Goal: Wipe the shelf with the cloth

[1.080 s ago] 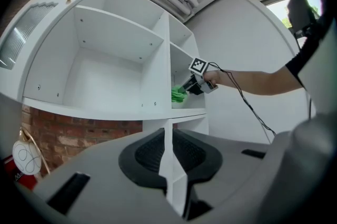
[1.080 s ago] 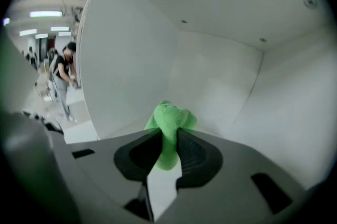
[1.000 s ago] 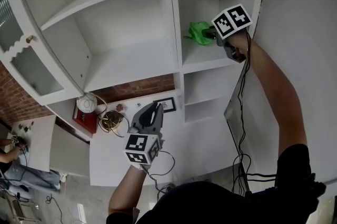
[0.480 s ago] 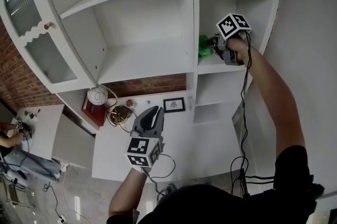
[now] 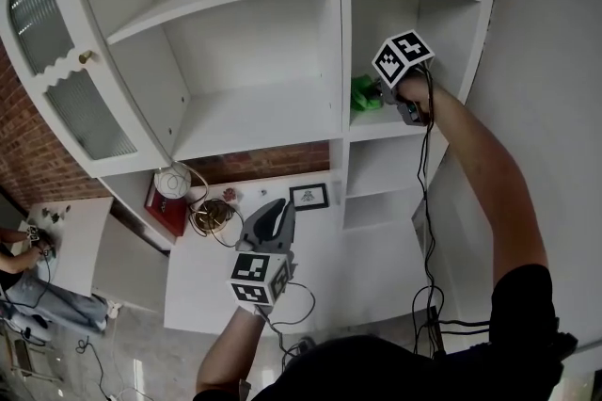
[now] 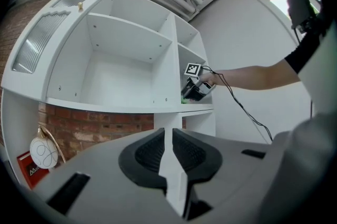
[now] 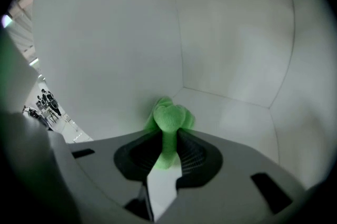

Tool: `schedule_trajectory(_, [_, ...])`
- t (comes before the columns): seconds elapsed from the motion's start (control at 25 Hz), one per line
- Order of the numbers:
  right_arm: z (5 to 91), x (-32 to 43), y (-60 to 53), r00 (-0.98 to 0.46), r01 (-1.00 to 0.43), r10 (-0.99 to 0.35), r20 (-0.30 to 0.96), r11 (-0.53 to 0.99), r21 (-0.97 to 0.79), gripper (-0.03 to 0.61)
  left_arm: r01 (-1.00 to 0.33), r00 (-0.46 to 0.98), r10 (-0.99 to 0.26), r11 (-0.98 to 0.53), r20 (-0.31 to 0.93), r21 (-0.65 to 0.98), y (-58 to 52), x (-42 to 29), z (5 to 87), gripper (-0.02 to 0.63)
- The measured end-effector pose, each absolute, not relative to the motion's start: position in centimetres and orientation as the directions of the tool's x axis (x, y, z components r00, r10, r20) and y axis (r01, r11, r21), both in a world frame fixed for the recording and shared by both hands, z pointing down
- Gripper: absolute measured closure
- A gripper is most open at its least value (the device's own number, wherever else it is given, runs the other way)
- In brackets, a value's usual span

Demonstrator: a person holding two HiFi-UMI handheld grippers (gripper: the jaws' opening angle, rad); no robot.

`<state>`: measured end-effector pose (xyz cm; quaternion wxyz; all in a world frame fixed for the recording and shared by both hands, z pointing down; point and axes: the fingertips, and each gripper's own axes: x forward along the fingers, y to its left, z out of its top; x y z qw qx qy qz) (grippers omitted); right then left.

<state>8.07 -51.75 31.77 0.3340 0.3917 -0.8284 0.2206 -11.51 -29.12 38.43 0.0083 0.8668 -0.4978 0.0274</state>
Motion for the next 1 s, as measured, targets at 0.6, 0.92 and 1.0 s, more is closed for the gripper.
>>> schedule_trajectory(0.6, [31.7,17.4,-51.6,-0.099,-0.841,-0.613,0.784,0.472,0.263,0.5,-0.82,0.572,-0.819,-0.573,0.046,0.002,-29.6,-8.8,38.3,0.568])
schedule_trajectory(0.92, [32.1,21.0,-51.3,0.329,-0.583,-0.635,0.699,0.445,0.679,0.502,-0.801,0.599,-0.8,-0.599,0.032,0.003,-30.0,-8.1,37.8,0.568])
schedule_trajectory(1.0, [32.2,21.7,-51.4,0.386,-0.531,-0.632,0.671,0.443,0.722,0.502,-0.801,0.599,-0.8,-0.599,0.026,0.012,-30.1,-8.1,37.7,0.568])
